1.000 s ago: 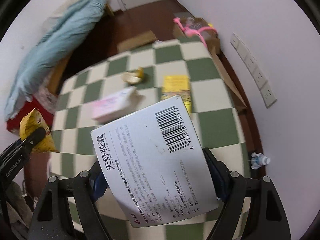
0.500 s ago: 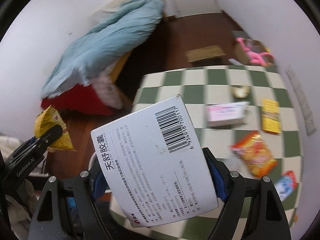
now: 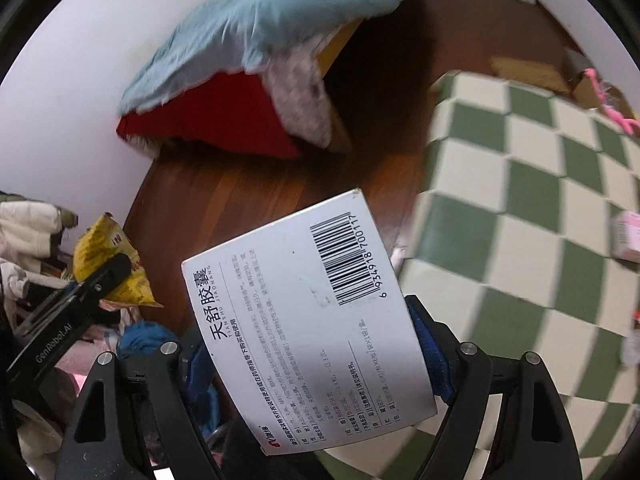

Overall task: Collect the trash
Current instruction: 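Carry the yellow bag and medicine box over the bin and release both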

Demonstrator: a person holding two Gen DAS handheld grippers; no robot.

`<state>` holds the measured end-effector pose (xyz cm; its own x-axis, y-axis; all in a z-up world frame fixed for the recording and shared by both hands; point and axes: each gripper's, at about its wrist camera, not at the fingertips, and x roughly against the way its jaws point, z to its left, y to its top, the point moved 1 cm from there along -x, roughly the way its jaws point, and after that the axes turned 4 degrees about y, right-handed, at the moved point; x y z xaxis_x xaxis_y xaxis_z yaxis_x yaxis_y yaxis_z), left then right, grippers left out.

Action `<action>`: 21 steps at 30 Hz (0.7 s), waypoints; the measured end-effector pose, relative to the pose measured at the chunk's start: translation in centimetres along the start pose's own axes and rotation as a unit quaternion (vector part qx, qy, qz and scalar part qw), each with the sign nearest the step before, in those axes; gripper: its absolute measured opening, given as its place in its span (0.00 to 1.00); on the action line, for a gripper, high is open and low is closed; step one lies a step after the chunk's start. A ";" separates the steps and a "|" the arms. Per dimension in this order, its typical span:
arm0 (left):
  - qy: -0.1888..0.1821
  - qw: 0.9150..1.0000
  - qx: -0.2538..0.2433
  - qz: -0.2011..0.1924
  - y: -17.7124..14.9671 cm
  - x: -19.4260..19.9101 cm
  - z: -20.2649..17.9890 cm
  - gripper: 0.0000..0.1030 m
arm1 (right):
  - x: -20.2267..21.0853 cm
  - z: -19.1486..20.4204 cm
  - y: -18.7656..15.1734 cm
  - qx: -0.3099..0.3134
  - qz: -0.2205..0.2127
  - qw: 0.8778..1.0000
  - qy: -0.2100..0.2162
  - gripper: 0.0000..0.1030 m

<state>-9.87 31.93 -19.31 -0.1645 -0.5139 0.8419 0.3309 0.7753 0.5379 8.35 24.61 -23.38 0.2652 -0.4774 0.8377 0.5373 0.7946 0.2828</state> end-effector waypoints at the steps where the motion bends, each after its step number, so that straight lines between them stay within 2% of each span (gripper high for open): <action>1: -0.002 1.000 0.010 0.011 -0.2 -0.9 0.9 0.40 | -1.7 0.6 0.1 -0.001 0.013 1.000 0.003 0.82; 7: -0.040 0.991 0.071 0.102 -1.4 -8.9 5.4 0.40 | -9.7 2.2 0.6 -0.005 0.067 0.998 -0.001 0.82; 12: -0.082 0.973 0.113 0.184 -2.6 -15.4 7.8 0.41 | -16.5 2.5 0.7 -0.002 0.119 0.993 -0.014 0.82; 14: -0.085 0.967 0.128 0.202 -3.1 -16.9 8.6 0.48 | -18.5 2.3 0.8 -0.003 0.135 0.991 -0.010 0.84; 16: -0.082 0.965 0.138 0.206 -3.4 -17.5 9.3 0.85 | -20.3 2.1 0.7 -0.003 0.154 0.988 -0.015 0.86; 18: -0.079 0.964 0.150 0.206 -3.7 -17.6 10.2 0.89 | -21.9 1.8 0.6 -0.009 0.169 0.986 -0.005 0.91; 19: -0.074 0.963 0.155 0.207 -3.9 -17.6 10.6 0.89 | -22.3 1.8 0.6 -0.008 0.173 0.985 -0.005 1.00; 21: -0.053 0.965 0.156 0.204 -4.2 -17.3 11.8 0.92 | -22.7 2.1 0.4 -0.003 0.172 0.985 -0.004 1.00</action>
<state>-19.37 41.83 -35.64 -0.1793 -0.1147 0.9771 0.0960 0.9864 0.1334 0.89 36.54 -41.31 0.4262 -0.1766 0.8872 0.4220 0.9063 -0.0223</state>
